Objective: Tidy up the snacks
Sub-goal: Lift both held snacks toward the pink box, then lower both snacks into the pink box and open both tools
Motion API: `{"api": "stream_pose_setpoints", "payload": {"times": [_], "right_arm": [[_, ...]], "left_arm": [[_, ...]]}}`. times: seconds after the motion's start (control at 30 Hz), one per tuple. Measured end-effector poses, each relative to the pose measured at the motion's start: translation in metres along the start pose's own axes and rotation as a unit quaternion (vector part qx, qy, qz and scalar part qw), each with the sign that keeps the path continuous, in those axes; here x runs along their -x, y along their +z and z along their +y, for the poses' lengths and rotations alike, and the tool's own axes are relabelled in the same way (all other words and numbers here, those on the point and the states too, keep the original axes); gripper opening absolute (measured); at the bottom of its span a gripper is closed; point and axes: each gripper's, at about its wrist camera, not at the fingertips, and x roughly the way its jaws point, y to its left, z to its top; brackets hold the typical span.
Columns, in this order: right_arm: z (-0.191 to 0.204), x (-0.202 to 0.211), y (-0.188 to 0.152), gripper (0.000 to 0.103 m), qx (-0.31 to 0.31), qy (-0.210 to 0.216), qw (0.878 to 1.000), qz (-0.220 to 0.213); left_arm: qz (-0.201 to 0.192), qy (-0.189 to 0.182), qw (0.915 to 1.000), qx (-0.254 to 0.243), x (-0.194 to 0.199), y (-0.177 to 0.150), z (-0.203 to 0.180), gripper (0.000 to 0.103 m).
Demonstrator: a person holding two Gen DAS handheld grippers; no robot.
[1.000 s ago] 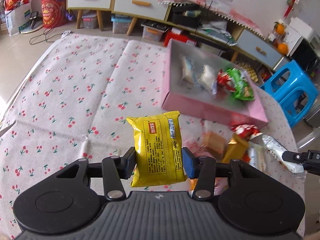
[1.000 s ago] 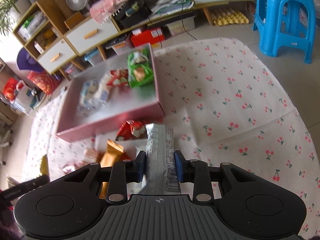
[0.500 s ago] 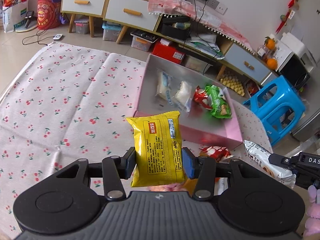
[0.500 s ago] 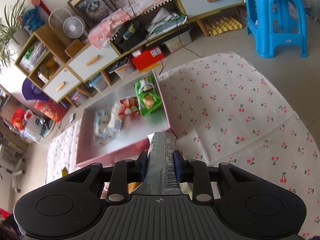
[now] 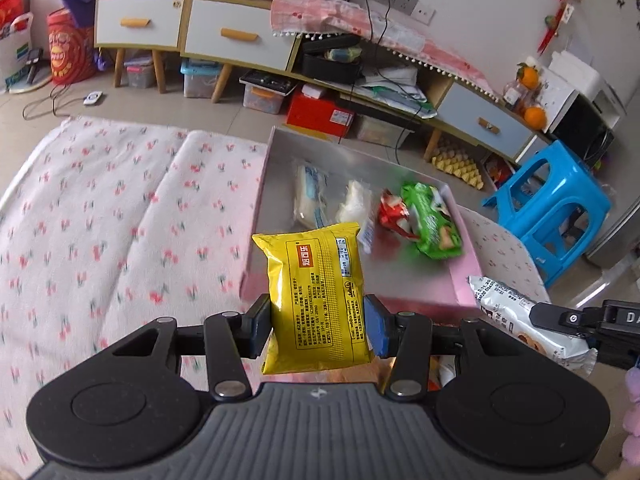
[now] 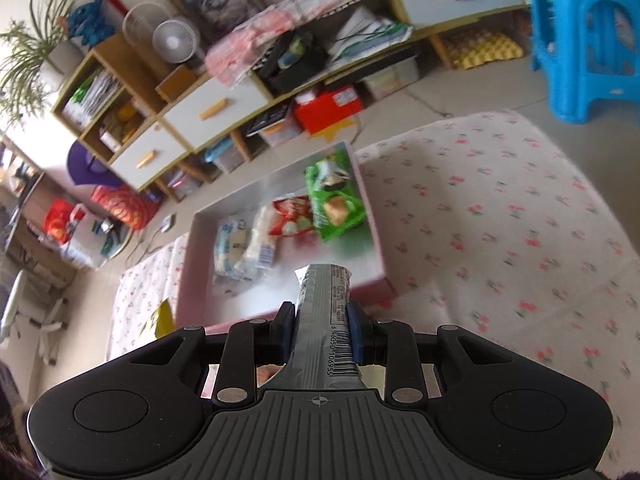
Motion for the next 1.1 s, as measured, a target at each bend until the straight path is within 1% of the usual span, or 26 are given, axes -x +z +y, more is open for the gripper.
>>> {"api": "stream_pose_setpoints", "payload": {"times": [0.1, 0.2, 0.4, 0.5, 0.6, 0.7, 0.8, 0.9, 0.97, 1.1], "right_arm": [[0.008, -0.015, 0.018, 0.027, 0.024, 0.02, 0.999, 0.002], [0.016, -0.033, 0.031, 0.027, 0.056, 0.026, 0.998, 0.009], [0.031, -0.068, 0.034, 0.027, 0.136, 0.042, 0.989, 0.038], [0.032, -0.084, 0.032, 0.027, 0.165, 0.046, 0.984, 0.049], [0.027, -0.094, 0.03, 0.027, 0.171, 0.058, 0.982, 0.054], [0.02, -0.101, 0.03, 0.027, 0.174, 0.07, 0.981, 0.055], [0.014, -0.106, 0.033, 0.027, 0.178, 0.066, 0.98, 0.056], [0.008, -0.108, 0.036, 0.027, 0.17, 0.065, 0.982, 0.051], [0.006, -0.109, 0.037, 0.027, 0.17, 0.057, 0.983, 0.049], [0.002, -0.113, 0.038, 0.027, 0.171, 0.05, 0.983, 0.046]], "left_arm": [[0.008, -0.015, 0.9999, 0.0, -0.008, 0.014, 0.0, 0.045], [0.024, -0.031, 0.9992, -0.014, -0.022, 0.024, -0.003, 0.045], [0.055, -0.047, 0.9958, -0.057, -0.048, 0.033, -0.013, 0.045], [0.068, -0.041, 0.9941, -0.075, -0.059, 0.034, -0.016, 0.045], [0.078, -0.037, 0.9926, -0.085, -0.069, 0.036, -0.017, 0.045], [0.083, -0.032, 0.9918, -0.092, -0.076, 0.031, -0.014, 0.045], [0.088, -0.026, 0.9914, -0.093, -0.084, 0.028, -0.011, 0.045], [0.076, -0.011, 0.9912, -0.107, -0.084, 0.027, -0.012, 0.044], [0.073, -0.006, 0.9907, -0.115, -0.084, 0.029, -0.013, 0.044], [0.061, 0.002, 0.9916, -0.114, -0.083, 0.029, -0.011, 0.044]]}}
